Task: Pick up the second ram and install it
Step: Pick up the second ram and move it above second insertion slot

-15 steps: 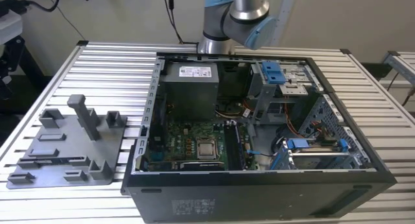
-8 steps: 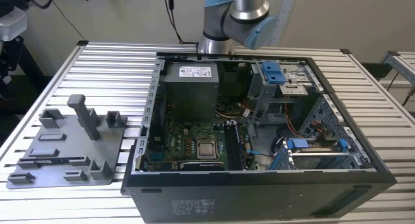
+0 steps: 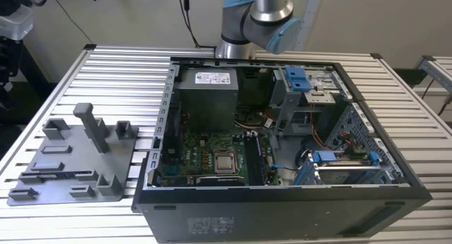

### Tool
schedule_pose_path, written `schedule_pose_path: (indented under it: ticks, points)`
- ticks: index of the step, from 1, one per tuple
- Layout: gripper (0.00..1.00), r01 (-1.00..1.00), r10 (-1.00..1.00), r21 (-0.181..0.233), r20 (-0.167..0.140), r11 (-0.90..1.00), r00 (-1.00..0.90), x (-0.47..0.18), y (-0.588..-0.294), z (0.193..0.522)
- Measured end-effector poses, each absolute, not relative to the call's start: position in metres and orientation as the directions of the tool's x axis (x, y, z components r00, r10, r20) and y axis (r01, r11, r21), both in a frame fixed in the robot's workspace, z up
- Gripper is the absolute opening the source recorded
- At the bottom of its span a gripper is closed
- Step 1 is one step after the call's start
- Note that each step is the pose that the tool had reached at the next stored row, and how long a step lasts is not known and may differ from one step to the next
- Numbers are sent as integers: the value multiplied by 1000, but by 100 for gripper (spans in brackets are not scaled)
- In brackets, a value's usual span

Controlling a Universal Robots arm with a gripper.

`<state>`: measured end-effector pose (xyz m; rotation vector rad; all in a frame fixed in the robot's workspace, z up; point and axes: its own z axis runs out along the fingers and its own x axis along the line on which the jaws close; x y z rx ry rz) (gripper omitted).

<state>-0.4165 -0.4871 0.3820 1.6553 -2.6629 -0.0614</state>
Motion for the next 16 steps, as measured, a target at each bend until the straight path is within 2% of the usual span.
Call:
schedule_pose_path:
  ticks: [16]
  points:
    - [11, -986, -986, 28, -18, 166, -167, -417, -487, 381]
